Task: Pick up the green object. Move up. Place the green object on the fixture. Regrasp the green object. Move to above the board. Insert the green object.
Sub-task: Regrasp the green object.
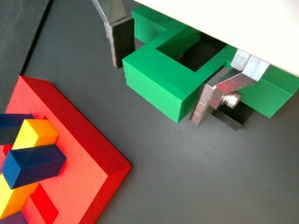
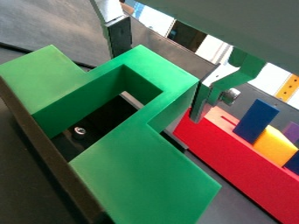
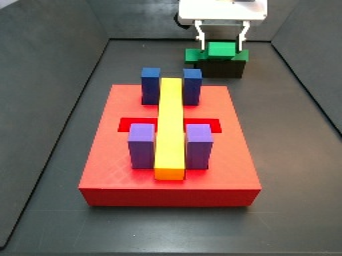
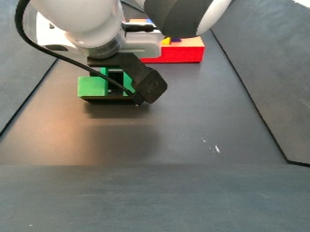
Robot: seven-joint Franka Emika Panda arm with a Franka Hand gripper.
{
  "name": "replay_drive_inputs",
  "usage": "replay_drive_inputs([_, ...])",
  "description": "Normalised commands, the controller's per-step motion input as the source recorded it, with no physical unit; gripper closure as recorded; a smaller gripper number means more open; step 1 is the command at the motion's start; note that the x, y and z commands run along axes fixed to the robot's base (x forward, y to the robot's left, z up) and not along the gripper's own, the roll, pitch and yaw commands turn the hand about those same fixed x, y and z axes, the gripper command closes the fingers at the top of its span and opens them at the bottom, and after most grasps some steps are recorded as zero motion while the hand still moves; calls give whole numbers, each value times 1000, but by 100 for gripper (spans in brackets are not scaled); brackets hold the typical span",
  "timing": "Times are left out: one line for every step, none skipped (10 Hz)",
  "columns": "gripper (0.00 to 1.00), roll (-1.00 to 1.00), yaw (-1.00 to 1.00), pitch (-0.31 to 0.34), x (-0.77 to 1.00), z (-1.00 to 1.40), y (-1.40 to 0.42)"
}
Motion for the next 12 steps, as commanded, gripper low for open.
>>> replay_drive_inputs([0, 0, -77, 169, 0, 346, 43])
replay_drive_inputs([0, 106, -66, 163, 0, 309, 6])
replay_drive_inputs([0, 106, -69, 214, 0, 420, 91])
replay_drive_inputs([0, 331, -34, 189, 43, 266, 63])
replay_drive_inputs([0, 677, 0, 71, 57, 0, 0])
replay_drive_inputs([0, 969, 0, 0, 126, -157, -29])
replay_drive_inputs([0, 960, 0, 0, 234, -371, -66])
replay_drive_inputs([0, 857, 0, 0, 209, -483, -111])
replay_drive_inputs([0, 800, 0, 0, 203, -537, -117])
replay_drive_inputs([0, 809, 0, 0, 120, -434, -63])
replay_drive_inputs([0, 629, 0, 60, 0, -217, -43])
replay_drive_inputs([0, 500, -14, 134, -114, -66, -11])
